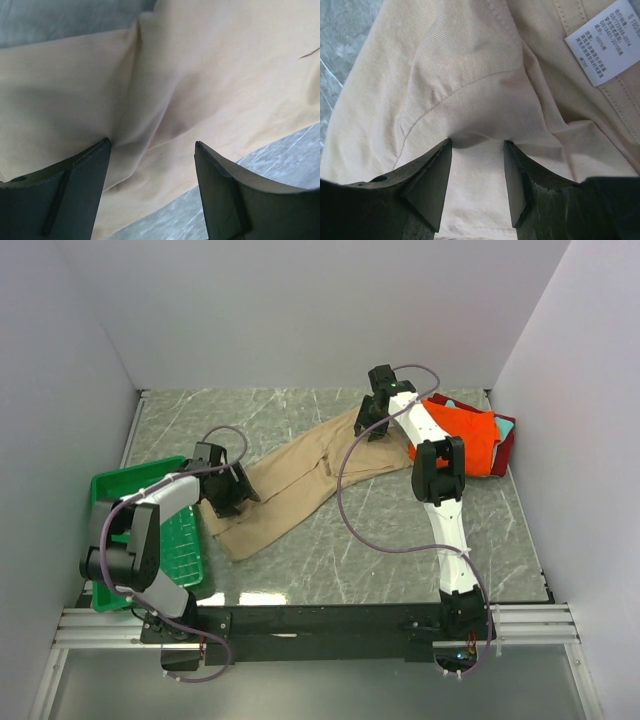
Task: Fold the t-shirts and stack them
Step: Fold the tshirt
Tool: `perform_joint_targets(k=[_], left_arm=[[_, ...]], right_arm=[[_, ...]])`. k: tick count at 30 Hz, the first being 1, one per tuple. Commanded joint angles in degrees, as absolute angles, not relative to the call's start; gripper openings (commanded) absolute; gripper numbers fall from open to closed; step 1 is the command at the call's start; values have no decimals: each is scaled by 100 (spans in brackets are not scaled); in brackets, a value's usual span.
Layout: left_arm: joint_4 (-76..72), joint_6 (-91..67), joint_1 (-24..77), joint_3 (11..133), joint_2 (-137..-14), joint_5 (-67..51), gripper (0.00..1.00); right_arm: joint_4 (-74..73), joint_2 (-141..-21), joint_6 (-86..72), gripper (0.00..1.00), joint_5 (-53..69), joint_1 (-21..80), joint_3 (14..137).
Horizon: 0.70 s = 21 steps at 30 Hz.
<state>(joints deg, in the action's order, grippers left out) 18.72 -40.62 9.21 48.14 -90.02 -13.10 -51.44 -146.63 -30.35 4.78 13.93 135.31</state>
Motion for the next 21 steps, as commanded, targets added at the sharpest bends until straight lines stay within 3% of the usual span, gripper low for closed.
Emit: perform_joint_targets(k=[1,12,21], left_arm=[[2355,-4166,949,4650,-8667,-1186,74],[2716,-4052,993,4825,-7726,-1011,75],[2189,-3947,1011,4605,-8129,-1195,75]], right_arm=[[-4905,-14441,-2980,53,562,1318,13439],[-4650,-13581,-2865,55,1020,1432,13070],[-4272,-12648,-2795,55,1063,1731,11252]])
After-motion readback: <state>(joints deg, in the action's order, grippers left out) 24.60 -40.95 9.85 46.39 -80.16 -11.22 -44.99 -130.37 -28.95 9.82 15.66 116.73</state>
